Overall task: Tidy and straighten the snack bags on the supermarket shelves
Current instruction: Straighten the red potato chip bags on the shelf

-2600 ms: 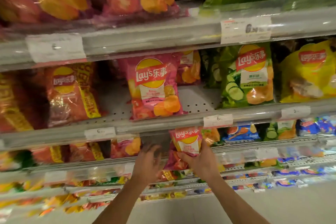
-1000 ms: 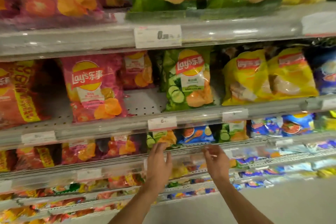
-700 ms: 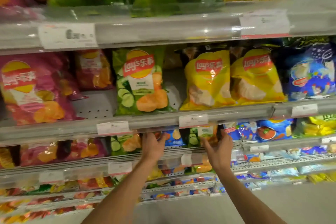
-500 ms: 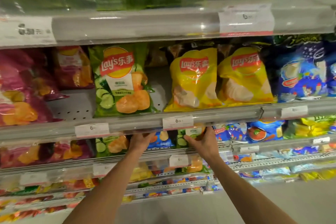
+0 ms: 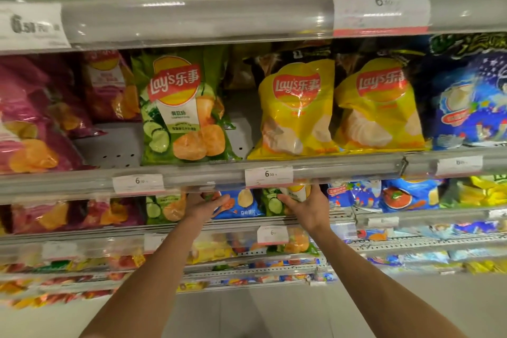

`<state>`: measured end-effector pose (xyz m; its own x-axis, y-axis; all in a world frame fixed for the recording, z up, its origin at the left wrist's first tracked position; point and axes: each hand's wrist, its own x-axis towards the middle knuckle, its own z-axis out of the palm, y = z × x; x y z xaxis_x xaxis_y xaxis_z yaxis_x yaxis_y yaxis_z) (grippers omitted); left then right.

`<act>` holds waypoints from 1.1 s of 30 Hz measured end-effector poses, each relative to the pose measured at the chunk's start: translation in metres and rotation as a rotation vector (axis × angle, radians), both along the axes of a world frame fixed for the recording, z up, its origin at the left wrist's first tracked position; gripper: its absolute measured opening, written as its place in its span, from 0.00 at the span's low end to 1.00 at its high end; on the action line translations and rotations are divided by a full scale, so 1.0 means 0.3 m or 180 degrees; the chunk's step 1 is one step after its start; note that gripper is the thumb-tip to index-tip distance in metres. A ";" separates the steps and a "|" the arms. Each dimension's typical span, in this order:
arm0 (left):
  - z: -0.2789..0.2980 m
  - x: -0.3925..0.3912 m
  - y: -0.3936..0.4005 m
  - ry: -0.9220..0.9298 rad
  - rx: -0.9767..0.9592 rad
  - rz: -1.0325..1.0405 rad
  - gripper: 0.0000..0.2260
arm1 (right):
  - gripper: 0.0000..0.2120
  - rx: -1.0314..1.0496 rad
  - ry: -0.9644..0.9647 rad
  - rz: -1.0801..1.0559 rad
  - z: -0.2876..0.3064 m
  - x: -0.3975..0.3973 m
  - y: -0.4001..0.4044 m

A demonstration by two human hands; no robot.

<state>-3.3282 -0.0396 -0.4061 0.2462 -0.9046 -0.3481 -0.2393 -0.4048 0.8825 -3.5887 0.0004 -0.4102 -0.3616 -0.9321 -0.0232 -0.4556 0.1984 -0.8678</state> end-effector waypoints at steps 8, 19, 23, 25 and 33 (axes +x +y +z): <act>0.044 0.030 0.032 0.0040 -0.0146 0.0214 0.20 | 0.34 -0.0250 0.0363 -0.0150 0.068 0.024 0.033; 0.038 -0.183 0.071 -0.0276 -0.0374 -0.0055 0.12 | 0.30 -0.0052 -0.0303 -0.0675 0.015 -0.196 0.284; 0.007 -0.312 0.074 -0.0165 -0.0397 -0.0211 0.12 | 0.30 -0.0086 -0.0309 -0.0806 0.002 -0.272 0.325; 0.004 -0.364 0.078 -0.0117 -0.0464 -0.0343 0.14 | 0.30 -0.0059 -0.0358 -0.0760 -0.007 -0.300 0.332; 0.002 -0.464 0.108 -0.0154 -0.0830 -0.0788 0.17 | 0.27 -0.0136 -0.0516 -0.0692 0.004 -0.316 0.345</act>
<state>-3.4674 -0.0073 -0.4054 0.0191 -0.9957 -0.0909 -0.3460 -0.0919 0.9337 -3.6835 0.1039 -0.4091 -0.5481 -0.8343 -0.0594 -0.2607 0.2379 -0.9357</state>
